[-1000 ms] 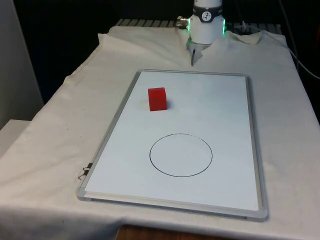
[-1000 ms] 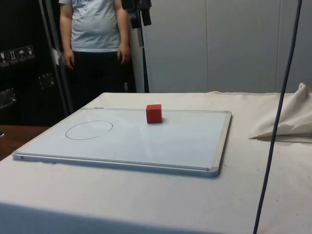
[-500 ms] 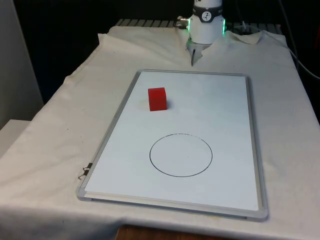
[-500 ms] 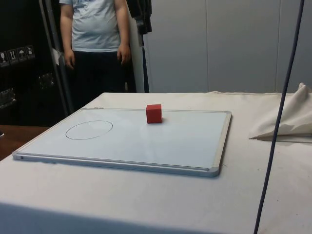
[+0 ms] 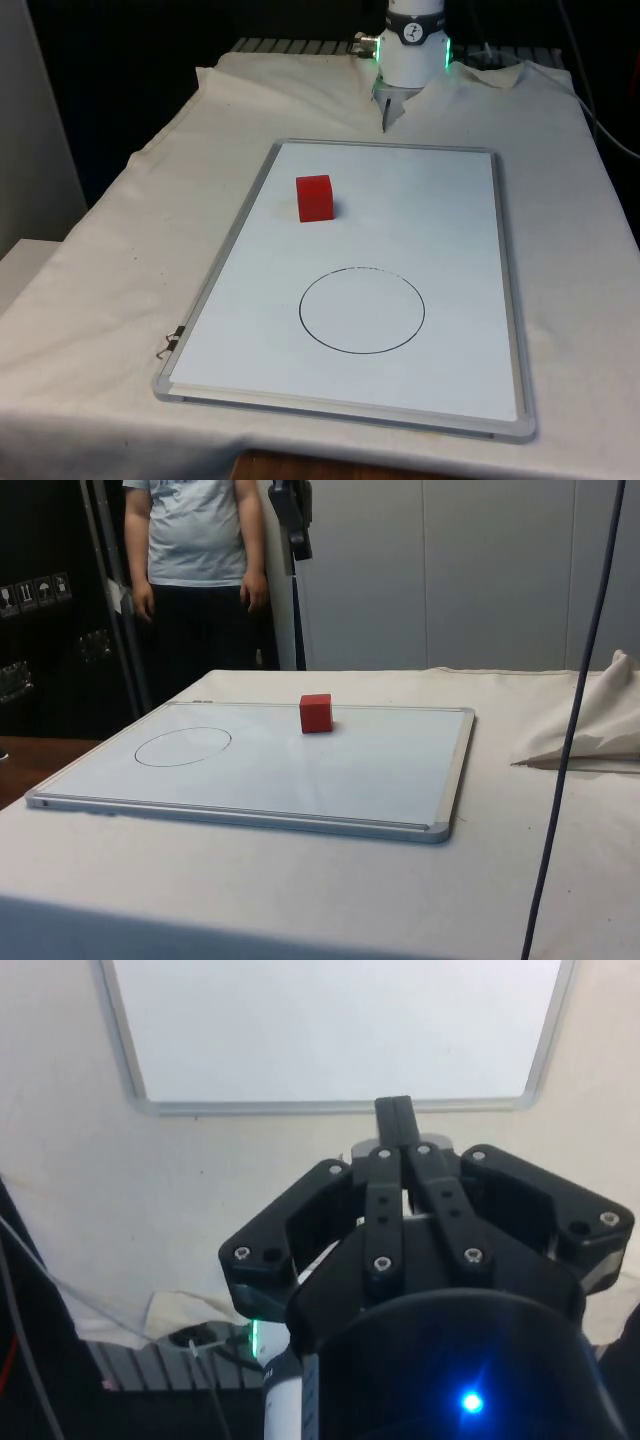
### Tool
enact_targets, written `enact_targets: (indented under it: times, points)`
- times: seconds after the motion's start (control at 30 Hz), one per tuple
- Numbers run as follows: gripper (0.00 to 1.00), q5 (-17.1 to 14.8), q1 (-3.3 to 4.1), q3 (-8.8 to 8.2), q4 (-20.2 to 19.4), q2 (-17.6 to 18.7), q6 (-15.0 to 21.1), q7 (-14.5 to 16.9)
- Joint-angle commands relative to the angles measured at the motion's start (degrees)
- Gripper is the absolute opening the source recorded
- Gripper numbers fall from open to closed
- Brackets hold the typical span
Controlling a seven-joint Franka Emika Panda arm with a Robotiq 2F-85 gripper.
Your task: Push the cube into the marked area.
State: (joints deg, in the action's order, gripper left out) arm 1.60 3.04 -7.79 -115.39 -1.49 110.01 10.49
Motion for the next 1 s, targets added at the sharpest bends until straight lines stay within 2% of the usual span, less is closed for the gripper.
enact_targets:
  times: [0.0, 0.13, 0.17, 0.37, 0.47, 0.6, 0.73, 0.77, 0.8, 0.97]
  points:
    - [0.0, 0.17, -0.06, -0.23, -0.46, 0.06, 1.15, 0.86]
    - [0.0, 0.11, -0.11, -0.97, -1.43, 0.57, 2.86, 3.27]
    - [0.0, 0.0, 0.0, -0.97, -1.03, 0.52, 1.89, 2.86]
    - [0.0, 0.0, -0.06, -1.83, -2.98, 1.43, 5.9, 6.76]
    - [0.0, 0.0, -0.06, -2.01, -3.15, 1.72, 5.9, 7.45]
    - [0.0, 0.0, -0.17, -2.64, -4.24, 2.64, 8.08, 10.2]
    - [0.0, -0.06, -0.23, -3.27, -4.7, 3.55, 9.11, 12.2]
    - [0.0, 0.0, -0.06, -3.15, -4.24, 3.44, 8.14, 11.46]
    - [0.0, -0.06, -0.29, -3.67, -4.87, 4.01, 9.57, 13.24]
    - [0.0, -0.11, -0.29, -4.64, -5.21, 5.1, 10.54, 15.53]
